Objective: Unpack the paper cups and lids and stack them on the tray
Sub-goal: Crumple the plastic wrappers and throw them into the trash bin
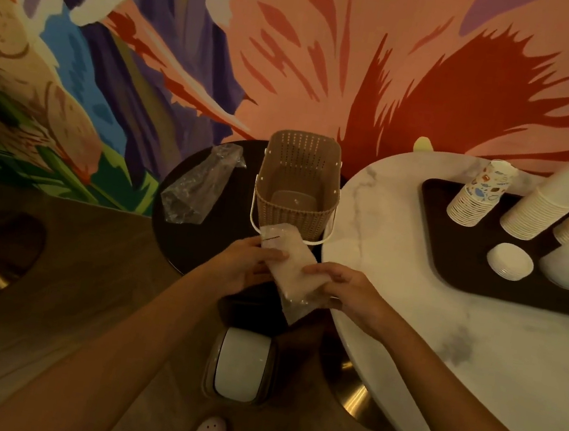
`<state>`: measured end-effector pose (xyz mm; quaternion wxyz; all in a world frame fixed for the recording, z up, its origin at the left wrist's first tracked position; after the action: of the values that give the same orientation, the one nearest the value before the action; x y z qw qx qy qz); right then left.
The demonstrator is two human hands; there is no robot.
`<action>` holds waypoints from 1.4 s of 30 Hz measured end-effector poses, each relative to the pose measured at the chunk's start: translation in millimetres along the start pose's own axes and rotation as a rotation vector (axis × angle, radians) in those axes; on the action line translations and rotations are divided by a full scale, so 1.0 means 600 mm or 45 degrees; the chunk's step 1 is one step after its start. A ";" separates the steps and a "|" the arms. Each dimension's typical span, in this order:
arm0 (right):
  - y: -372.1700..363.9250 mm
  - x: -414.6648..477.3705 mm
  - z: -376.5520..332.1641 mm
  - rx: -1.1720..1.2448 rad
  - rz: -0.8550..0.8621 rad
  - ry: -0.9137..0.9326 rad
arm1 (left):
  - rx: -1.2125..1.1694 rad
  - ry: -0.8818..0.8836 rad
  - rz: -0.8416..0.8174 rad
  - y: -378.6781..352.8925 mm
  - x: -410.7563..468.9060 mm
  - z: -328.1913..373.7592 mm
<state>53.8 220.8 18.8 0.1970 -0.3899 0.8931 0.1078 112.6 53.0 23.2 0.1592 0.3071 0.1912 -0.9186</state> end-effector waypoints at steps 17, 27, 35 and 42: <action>-0.006 0.014 -0.011 0.366 0.120 0.034 | 0.099 0.034 -0.236 -0.001 -0.015 -0.007; -0.033 0.016 -0.025 0.679 0.098 0.104 | -0.401 0.122 -0.110 0.031 -0.030 -0.008; -0.048 0.022 -0.015 -0.124 0.165 0.273 | -0.143 0.242 -0.140 0.052 -0.048 -0.006; -0.074 0.025 0.002 0.447 -0.020 0.017 | 0.051 -0.129 0.100 0.072 -0.031 -0.043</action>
<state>77.5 181.2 9.4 0.2569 -0.3571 0.8965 -0.0538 157.7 30.2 4.9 0.1984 0.2707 0.1525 -0.9296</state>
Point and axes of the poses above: each hand's wrist, its own x-axis towards the middle knuckle, its own y-axis out of the back of the hand, z = x × y, the point moved 1 cm from there along x, towards the middle knuckle, and after that the axes turned 2 degrees about -z, right-handed, at the moved point
